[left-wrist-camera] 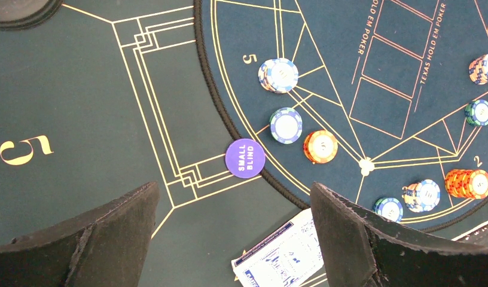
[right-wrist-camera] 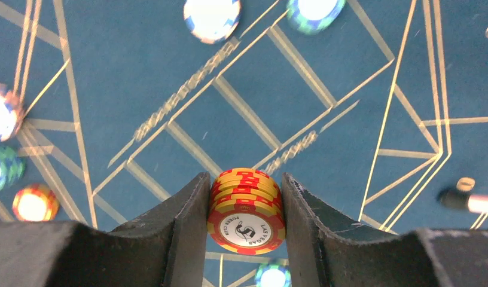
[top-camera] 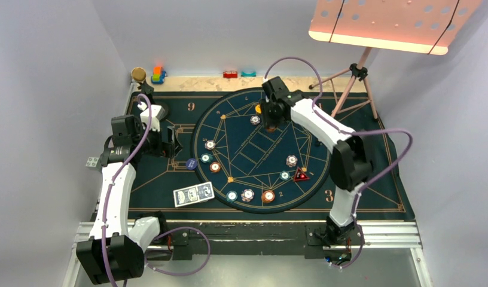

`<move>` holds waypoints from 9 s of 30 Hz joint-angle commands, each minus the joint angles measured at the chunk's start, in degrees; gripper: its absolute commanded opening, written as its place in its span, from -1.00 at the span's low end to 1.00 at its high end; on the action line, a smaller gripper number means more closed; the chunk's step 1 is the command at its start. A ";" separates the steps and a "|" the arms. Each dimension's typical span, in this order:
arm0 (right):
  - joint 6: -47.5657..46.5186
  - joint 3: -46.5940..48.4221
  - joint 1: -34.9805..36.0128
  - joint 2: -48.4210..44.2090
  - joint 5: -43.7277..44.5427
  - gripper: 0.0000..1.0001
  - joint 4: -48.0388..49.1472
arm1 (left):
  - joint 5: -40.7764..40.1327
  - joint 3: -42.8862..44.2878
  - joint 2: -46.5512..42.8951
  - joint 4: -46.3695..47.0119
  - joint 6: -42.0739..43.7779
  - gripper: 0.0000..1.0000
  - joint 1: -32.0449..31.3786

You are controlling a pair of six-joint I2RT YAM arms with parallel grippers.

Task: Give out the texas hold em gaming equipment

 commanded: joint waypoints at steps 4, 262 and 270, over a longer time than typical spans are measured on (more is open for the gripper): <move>-2.23 14.27 -5.52 14.53 0.29 -0.61 1.03 | 1.28 -0.03 -0.45 1.13 1.01 0.99 0.61; 46.73 -26.68 17.18 -10.56 -48.14 -0.53 71.17 | -1.79 25.85 10.93 -33.91 33.34 0.67 -34.62; 44.92 -24.78 17.16 -10.29 -46.15 -0.51 65.98 | -2.56 24.02 7.95 -32.18 32.77 0.47 -34.69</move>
